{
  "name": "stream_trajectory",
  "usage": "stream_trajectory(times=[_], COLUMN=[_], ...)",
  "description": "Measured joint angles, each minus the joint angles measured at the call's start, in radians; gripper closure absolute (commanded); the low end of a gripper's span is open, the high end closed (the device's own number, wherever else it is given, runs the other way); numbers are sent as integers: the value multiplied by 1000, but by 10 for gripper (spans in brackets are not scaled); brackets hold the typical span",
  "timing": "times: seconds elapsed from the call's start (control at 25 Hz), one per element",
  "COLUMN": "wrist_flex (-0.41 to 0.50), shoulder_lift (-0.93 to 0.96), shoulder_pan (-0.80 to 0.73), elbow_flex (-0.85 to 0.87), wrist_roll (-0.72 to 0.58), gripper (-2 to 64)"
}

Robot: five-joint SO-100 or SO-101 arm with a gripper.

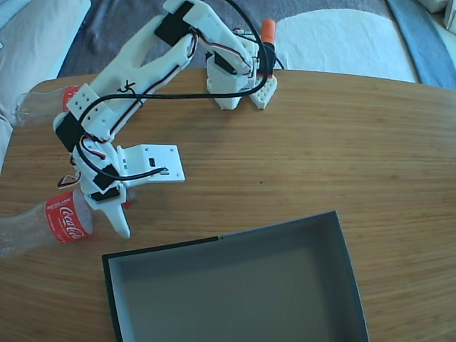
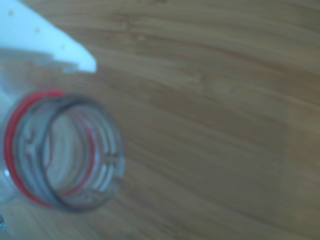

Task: Grasp the bottles and put them in the box.

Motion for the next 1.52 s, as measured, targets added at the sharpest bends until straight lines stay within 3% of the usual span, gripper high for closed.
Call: stream_trajectory(times=[0.76,0.96,1.52], wrist_flex=[-28,-28,-28], shoulder_lift=[-32,-32,-32], shoulder_pan=[8,8,8], elbow_flex=[0,0,-25], wrist_roll=[0,0,0], gripper=[119,206,270])
